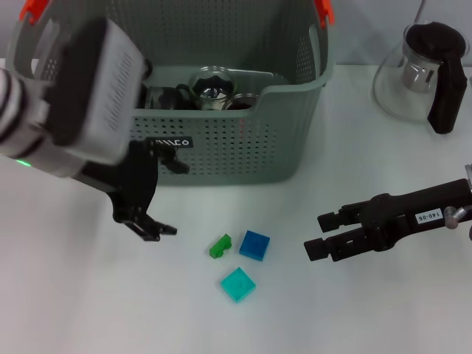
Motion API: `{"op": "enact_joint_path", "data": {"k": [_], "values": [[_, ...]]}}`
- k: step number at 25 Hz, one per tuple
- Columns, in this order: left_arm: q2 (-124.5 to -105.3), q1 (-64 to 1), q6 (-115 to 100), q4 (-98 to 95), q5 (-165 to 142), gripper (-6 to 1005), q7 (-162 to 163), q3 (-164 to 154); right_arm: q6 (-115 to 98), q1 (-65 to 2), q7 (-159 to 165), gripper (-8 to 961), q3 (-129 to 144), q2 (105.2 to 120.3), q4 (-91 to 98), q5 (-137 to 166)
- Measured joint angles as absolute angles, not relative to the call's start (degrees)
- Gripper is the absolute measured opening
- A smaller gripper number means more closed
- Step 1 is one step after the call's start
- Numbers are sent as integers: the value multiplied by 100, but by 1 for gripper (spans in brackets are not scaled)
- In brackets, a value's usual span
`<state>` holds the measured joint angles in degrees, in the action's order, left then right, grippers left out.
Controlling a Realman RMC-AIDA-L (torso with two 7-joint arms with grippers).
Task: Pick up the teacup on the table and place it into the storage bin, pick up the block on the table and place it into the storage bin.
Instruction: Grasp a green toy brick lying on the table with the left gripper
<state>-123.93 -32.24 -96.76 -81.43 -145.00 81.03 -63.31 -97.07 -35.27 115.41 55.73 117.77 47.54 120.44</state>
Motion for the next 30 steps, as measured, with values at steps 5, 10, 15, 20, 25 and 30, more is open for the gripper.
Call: {"op": "enact_joint_path", "data": {"k": [5, 10, 15, 20, 25, 30], "values": [[-12429, -3225, -9068, -7908, -15023, 927, 8180, -7314, -9702, -3530, 11587, 921, 5572, 11789, 4753, 12053], [-12433, -3423, -8799, -7650, -15285, 925, 8311, -7975, -9696, -3533, 11625, 920, 5572, 11788, 4753, 12057], [-12437, -3720, -8751, -7346, -15379, 923, 8372, -8440, -9682, -3533, 11627, 920, 5570, 11780, 4754, 12059], [-12437, -3996, -8715, -7047, -15445, 921, 8391, -8767, -9659, -3533, 11628, 919, 5564, 11771, 4755, 12057], [-12431, -4342, -8580, -6668, -15472, 920, 8372, -9077, -9646, -3535, 11621, 916, 5563, 11768, 4707, 12055], [-12433, -4602, -8471, -6389, -15543, 918, 8321, -9286, -9610, -3519, 11619, 915, 5563, 11770, 4681, 12044]]}}
